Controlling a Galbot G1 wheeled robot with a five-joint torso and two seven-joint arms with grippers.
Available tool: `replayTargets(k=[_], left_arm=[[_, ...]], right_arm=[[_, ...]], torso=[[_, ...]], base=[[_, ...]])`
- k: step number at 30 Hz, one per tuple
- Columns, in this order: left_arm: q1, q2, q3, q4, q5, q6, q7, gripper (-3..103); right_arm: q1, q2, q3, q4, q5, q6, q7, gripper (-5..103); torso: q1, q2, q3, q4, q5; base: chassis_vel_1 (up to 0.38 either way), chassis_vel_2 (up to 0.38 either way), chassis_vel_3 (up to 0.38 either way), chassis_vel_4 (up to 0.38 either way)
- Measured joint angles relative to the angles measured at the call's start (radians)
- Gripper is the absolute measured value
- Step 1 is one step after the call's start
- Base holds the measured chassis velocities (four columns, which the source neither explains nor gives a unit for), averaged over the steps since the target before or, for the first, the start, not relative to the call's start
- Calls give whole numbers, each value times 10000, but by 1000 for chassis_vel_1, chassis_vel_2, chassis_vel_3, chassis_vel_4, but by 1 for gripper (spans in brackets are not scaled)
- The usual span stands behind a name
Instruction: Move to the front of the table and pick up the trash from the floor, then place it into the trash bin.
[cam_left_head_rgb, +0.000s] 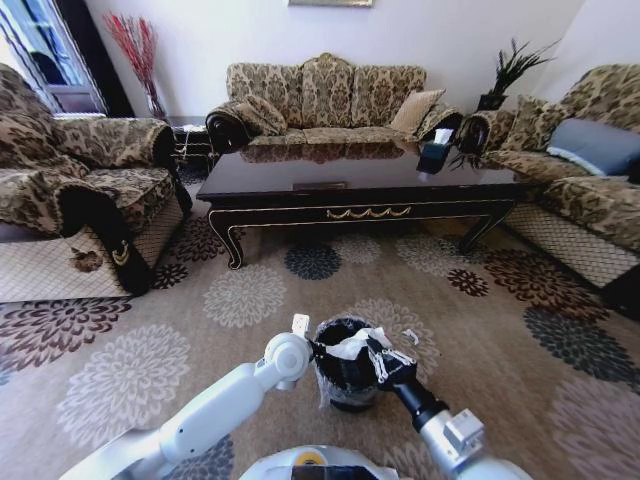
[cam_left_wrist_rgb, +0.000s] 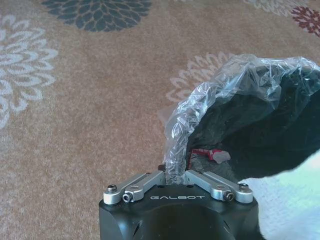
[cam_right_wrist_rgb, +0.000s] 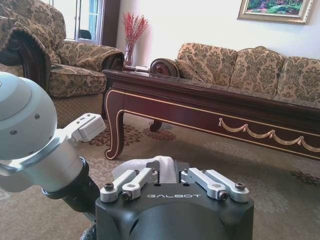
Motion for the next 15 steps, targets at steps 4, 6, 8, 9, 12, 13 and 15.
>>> replayTargets(k=[4,6,8,9,12,13,15], left_arm=[[28,0,-7,-28,38,0,0,0],[39,0,-7,-34,50,0,-1,0],[41,1,-7,-34,51,0,-1,0],[42,2,-8,-34,52,0,-1,0],[41,2,-22,-33,53,0,-1,0],[41,1,-30,-33,56,0,-1,0],[50,3,-30,-36,59,0,-2,0]], right_arm=[[14,36,-68,-3,-19,25,0,32],[7,100,-144,-4,-97,61,0,37],[-5,120,-174,-4,-130,69,-1,42],[-22,125,-196,-4,-149,72,-6,47],[-56,113,-206,-5,-170,76,-20,58],[-70,96,-204,-5,-172,77,-27,64],[-74,51,-178,-5,-189,58,-42,70]], torso=[[0,0,0,0,0],[0,0,0,0,0],[0,0,0,0,0],[0,0,0,0,0],[0,0,0,-1,0],[0,0,0,-1,0],[0,0,0,-1,0]], base=[[0,0,0,0],[0,0,0,0],[0,0,0,0],[0,0,0,0],[0,0,0,0],[0,0,0,0],[0,0,0,0]])
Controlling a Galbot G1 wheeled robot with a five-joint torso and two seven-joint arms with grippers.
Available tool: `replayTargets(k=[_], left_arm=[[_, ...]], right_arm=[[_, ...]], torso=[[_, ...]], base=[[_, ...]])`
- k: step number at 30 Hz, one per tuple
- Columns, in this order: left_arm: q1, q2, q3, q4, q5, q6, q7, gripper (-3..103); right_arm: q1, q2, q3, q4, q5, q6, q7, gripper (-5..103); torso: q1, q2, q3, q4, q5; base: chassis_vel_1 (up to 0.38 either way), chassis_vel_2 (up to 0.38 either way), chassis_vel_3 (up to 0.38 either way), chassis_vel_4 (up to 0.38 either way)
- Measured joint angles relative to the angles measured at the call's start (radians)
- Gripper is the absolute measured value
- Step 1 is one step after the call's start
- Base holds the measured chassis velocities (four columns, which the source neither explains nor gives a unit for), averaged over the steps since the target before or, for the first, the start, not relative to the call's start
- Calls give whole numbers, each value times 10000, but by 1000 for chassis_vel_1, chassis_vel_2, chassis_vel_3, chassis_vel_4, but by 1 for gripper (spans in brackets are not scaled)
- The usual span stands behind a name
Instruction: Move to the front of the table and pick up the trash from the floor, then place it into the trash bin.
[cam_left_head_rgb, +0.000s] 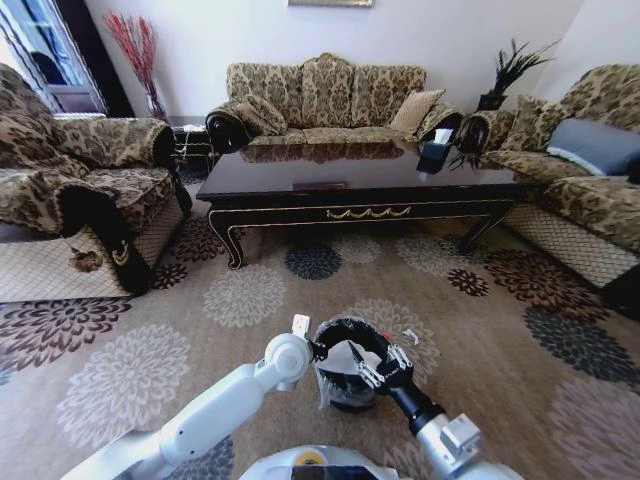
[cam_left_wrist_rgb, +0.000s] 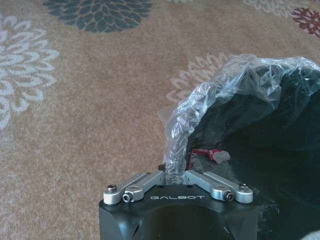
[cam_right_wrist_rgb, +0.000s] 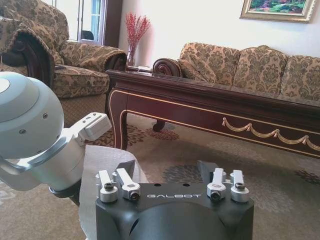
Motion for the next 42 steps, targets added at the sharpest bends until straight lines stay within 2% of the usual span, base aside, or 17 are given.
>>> replayTargets(k=[1,2,4,5,7,9,11,12,14,15,16,17,18,21,25,35,42], left_arm=[[0,0,0,0,0,0,0,0],[16,4,0,-14,1,0,0,0],[28,5,0,-23,5,0,0,0],[46,6,-4,-46,9,0,0,0],[54,8,-11,-61,8,0,-1,0],[62,19,-19,-87,13,0,-1,0],[45,18,3,-90,12,0,-2,0],[45,18,3,-90,12,0,-2,0],[39,13,30,-83,-1,0,-2,0],[32,8,61,-76,-2,0,-2,0],[16,-2,88,-66,-2,0,-2,0],[16,-2,88,-66,-2,0,-2,0],[-1,-21,107,-59,-6,0,-2,0],[1,-24,97,-61,-22,0,-2,0],[3,22,48,-63,-61,0,-1,0],[207,371,-592,-15,-88,0,139,0],[901,1145,-2230,-325,-111,0,420,0]], right_arm=[[0,0,0,0,0,0,0,70],[-20,-55,64,0,-160,-116,-9,80],[-40,-118,194,-19,-739,-243,-36,85],[26,-156,420,-211,-1953,-144,-161,91],[37,-171,449,-227,-1992,-134,-214,95],[-180,-190,220,-72,-269,-787,-157,99],[-353,-135,47,-40,2505,-2486,228,100],[-353,-135,47,-40,2505,-2486,228,100],[-18,-136,84,-21,4619,-3220,690,100],[342,-139,135,-16,6034,-3598,1242,100],[584,-139,176,-14,6898,-3761,1596,100],[584,-139,176,-14,6898,-3761,1596,100],[813,-142,255,-13,7516,-3833,1881,100],[1168,-157,424,-10,8226,-3775,2170,100],[1247,-157,516,-8,8256,-3661,2080,100],[1409,-292,850,1,5961,-2725,1033,100],[2478,-576,1014,2,4889,-2147,778,100]], torso=[[0,0,0,0,0],[0,1,0,0,0],[0,0,0,0,0],[0,0,0,0,0],[0,0,0,1,3],[0,0,0,3,2],[0,0,0,-4,-1],[0,0,0,-4,-1],[0,0,-1,-5,-1],[0,0,0,1,0],[0,0,0,3,4],[0,0,0,3,4],[0,0,1,3,4],[0,0,1,1,1],[0,0,1,0,0],[0,0,1,-1,0],[0,0,1,2,0]], base=[[0,0,0,0],[0,0,0,0],[0,0,0,0],[0,0,0,0],[0,0,0,0],[0,0,0,0],[0,0,0,0],[0,0,0,0],[0,0,0,0],[0,0,0,0],[0,0,0,0],[0,0,0,0],[0,0,0,0],[0,0,0,0],[0,0,0,0],[0,0,0,0],[0,0,0,0]])
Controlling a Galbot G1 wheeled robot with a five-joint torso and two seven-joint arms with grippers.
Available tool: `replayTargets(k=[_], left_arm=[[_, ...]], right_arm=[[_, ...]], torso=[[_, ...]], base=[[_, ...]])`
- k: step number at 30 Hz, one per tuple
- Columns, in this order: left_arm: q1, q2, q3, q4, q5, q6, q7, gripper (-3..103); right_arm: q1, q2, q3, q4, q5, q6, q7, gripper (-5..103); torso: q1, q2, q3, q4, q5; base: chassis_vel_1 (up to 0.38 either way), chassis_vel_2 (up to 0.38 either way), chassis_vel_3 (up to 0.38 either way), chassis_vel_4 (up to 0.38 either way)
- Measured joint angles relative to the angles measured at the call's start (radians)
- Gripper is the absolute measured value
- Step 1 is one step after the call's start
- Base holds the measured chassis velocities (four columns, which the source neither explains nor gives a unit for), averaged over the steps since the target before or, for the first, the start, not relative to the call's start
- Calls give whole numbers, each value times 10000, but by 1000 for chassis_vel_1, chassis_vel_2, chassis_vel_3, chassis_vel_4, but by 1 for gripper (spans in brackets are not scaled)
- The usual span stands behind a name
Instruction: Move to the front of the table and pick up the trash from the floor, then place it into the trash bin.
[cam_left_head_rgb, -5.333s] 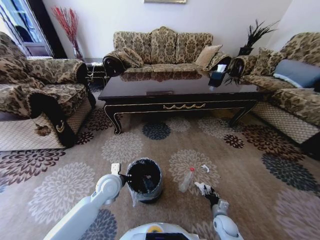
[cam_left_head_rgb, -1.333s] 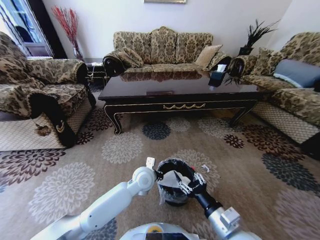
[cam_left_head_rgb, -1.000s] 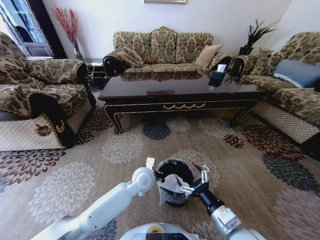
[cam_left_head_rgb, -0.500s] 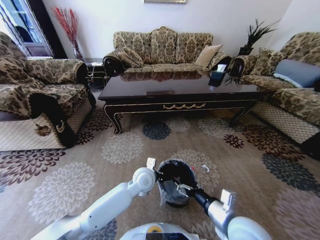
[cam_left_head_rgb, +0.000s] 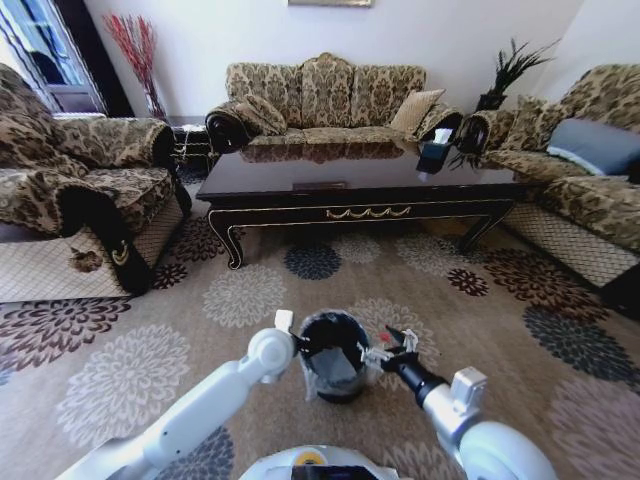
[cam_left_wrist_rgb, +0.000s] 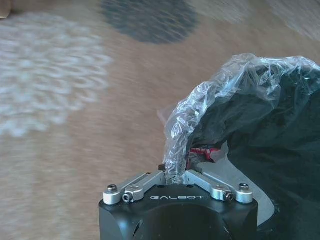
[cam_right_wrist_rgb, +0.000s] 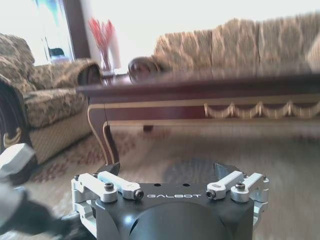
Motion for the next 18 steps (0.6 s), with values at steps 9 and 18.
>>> replayTargets(k=[9,18], left_arm=[[1738,1439,-1960,-684,67,3,575,0],[3116,1745,-2997,-1409,500,2,725,0]], right_arm=[[2231,-5,-355,-2284,836,156,218,100],[4348,34,-963,-5888,2132,26,469,100]], torso=[[0,-1,0,1,0],[0,0,0,-3,1]], base=[[0,0,0,0],[0,0,0,0]])
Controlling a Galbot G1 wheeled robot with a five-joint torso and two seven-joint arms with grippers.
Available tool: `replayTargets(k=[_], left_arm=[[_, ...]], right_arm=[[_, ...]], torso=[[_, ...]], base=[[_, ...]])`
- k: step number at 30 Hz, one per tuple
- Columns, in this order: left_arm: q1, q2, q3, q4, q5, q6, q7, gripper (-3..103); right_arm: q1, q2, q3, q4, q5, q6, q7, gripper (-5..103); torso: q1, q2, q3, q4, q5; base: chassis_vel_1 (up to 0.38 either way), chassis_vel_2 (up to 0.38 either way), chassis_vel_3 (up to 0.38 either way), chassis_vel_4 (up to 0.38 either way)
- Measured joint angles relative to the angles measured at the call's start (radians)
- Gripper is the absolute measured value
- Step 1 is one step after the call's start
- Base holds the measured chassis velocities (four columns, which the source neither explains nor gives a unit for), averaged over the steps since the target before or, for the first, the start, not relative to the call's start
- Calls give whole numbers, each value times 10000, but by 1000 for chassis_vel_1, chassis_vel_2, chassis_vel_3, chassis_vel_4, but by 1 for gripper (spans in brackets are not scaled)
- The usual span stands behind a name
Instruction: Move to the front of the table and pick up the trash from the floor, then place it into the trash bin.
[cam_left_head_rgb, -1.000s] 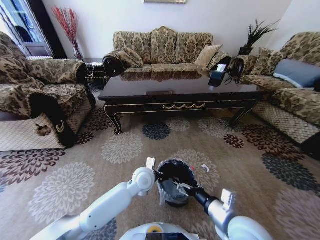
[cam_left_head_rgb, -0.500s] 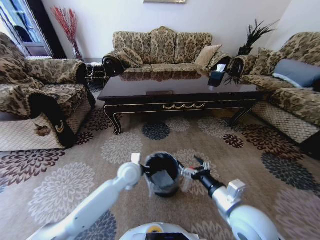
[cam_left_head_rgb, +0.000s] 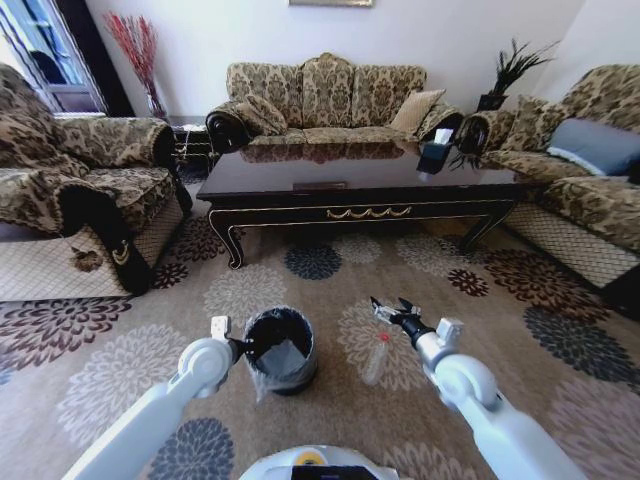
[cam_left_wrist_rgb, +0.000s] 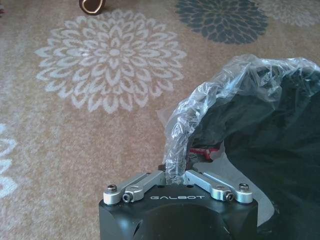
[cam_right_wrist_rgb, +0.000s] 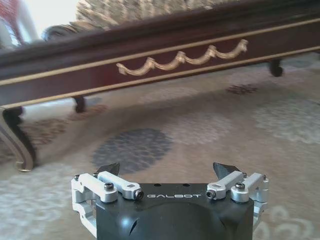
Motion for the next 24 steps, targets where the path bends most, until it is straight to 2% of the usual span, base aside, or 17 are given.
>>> replayTargets(k=[3,6,13,15,24], left_arm=[[188,1,-112,-106,131,-1,42,0],[422,-31,-196,-235,329,0,74,0],[661,-89,-255,-396,437,-1,71,0],[693,-90,-250,-458,458,0,35,0],[887,40,-233,-637,451,-2,-55,0]], right_arm=[[255,-1,-15,-730,-300,176,-192,100],[604,64,5,-2422,-1167,719,-741,100],[800,245,101,-4126,-1525,1191,-1440,100],[1107,395,101,-5082,-1727,1492,-1680,100],[1864,674,-27,-6763,-1936,1892,-1979,100]], torso=[[0,0,-1,1,0],[0,0,1,2,1],[0,0,0,-2,1],[0,-1,-1,0,1],[0,0,-1,3,-2]], base=[[0,0,0,0],[0,0,0,0],[0,0,0,0],[0,0,0,0],[0,0,0,0]])
